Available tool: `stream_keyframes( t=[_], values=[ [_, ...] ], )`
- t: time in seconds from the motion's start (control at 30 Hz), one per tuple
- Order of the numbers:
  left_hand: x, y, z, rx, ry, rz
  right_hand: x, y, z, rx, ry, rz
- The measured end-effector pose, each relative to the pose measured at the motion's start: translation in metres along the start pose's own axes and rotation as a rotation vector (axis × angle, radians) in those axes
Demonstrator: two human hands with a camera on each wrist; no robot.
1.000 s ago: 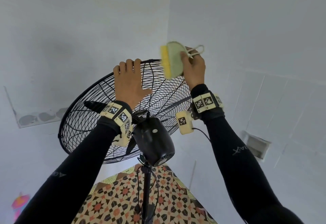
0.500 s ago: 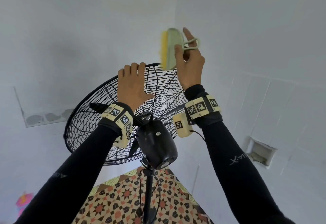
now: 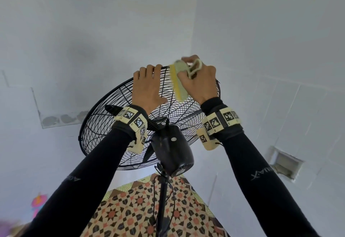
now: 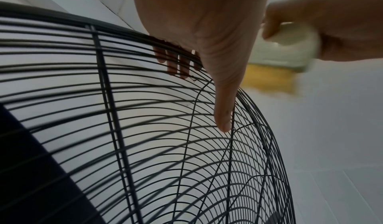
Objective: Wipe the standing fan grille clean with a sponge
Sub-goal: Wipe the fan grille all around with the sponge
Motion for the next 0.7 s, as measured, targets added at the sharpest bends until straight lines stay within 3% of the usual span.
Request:
stream_keyframes(
  t=[0.1, 0.23, 0.33, 0.4, 0.47, 0.53, 0.63, 0.7],
  values=[
    [0.000, -0.002, -0.001, 0.007, 0.004, -0.001, 0.012, 0.013, -0.006, -0.093, 0.026, 0.031],
    [-0.002, 0.006, 0.000, -0.001, -0.010, 0.002, 0.022, 0.007, -0.022, 0.024, 0.235, 0.238],
    [-0.002, 0.002, 0.002, 0.003, -0.027, -0.009, -0.022, 0.024, -0.050, -0.012, 0.010, 0.301],
    [-0.002, -0.003, 0.002, -0.006, -0.056, -0.017, -0.053, 0.042, -0.071, -0.030, -0.184, 0.150],
    [-0.002, -0.007, 0.001, -0.016, -0.072, -0.022, -0.066, 0.047, -0.084, 0.072, -0.274, 0.032],
    [-0.001, -0.006, 0.000, -0.023, -0.065, -0.022, -0.057, 0.040, -0.080, 0.147, -0.227, 0.000],
    [-0.001, -0.001, -0.001, -0.025, -0.047, -0.024, -0.037, 0.027, -0.066, 0.179, -0.030, -0.012],
    [-0.001, -0.001, -0.002, -0.017, -0.055, -0.018, -0.049, 0.029, -0.073, 0.193, -0.052, -0.007]
  ],
)
Point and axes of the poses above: each hand's wrist, its own z-axis towards the middle knuckle, its own x-axis out of the back of the hand, y = z × x, the point moved 8 cm from there along z, towards the middle knuckle, and after that the axes turned 6 degrees about -y, right-handed, at the moved point
